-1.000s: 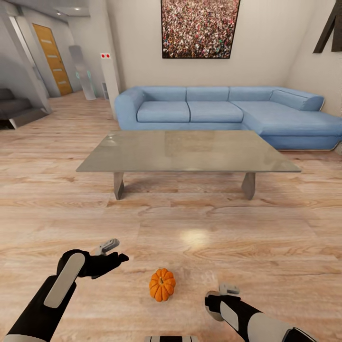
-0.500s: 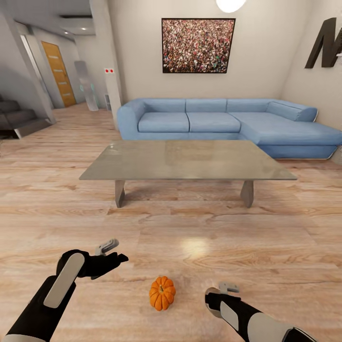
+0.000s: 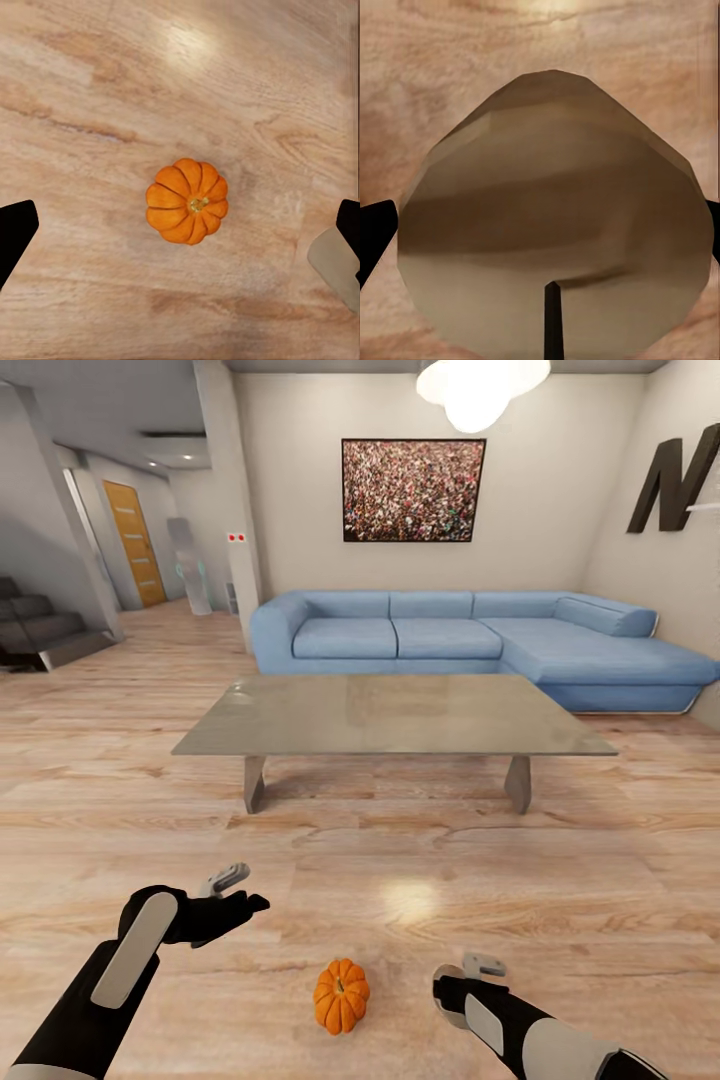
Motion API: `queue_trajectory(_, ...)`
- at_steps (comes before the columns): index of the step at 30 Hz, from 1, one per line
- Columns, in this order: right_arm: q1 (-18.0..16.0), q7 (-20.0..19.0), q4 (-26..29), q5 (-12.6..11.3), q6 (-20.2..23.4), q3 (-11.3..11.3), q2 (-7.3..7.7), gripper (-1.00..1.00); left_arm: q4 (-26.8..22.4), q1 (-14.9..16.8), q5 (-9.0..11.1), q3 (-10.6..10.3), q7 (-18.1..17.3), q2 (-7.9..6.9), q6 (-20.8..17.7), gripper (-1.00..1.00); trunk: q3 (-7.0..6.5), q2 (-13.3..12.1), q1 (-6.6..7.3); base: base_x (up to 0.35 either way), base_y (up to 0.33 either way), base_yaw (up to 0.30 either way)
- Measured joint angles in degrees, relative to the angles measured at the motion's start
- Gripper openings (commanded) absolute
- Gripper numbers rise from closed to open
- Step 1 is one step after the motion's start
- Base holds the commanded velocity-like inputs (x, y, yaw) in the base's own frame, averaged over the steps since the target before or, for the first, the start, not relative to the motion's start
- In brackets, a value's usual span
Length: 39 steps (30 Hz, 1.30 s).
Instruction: Place each of the two pumpkins and all three candles from the living room inside a cabinet in the living room (use any cabinet), then make sure every cabinet is closed, and position the cauldron so it is next to a table in the living room.
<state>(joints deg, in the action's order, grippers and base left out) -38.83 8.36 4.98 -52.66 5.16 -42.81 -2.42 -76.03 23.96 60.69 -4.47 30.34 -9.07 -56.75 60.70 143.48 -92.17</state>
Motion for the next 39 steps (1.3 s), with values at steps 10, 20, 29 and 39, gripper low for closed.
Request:
queue_trajectory(10,0.0,0.12,0.02,-0.11,-0.15,0.18,0.16,-1.0,-0.03,0.0,0.0,0.0,0.0,-0.01,0.01,1.0,-2.22,-0.13,0.26,0.0,0.0,0.0)
queue_trajectory(20,0.0,0.12,0.09,-0.21,-0.17,0.27,-0.16,-1.0,-0.03,0.0,0.0,-0.04,0.0,-0.01,0.0,1.0,-4.4,-0.64,0.7,0.0,0.0,0.0)
queue_trajectory(29,0.0,0.12,0.16,-0.21,-0.17,0.28,-0.16,-1.0,-0.03,-0.01,0.01,0.01,0.02,-0.03,0.0,1.0,-6.01,-4.25,2.68,0.0,0.0,0.051)
queue_trajectory(39,0.0,0.13,0.16,-0.22,-0.09,0.38,-0.09,-1.0,-0.04,-0.01,0.01,-0.08,0.03,-0.03,0.0,1.0,-7.81,-8.27,4.87,0.0,0.0,0.257)
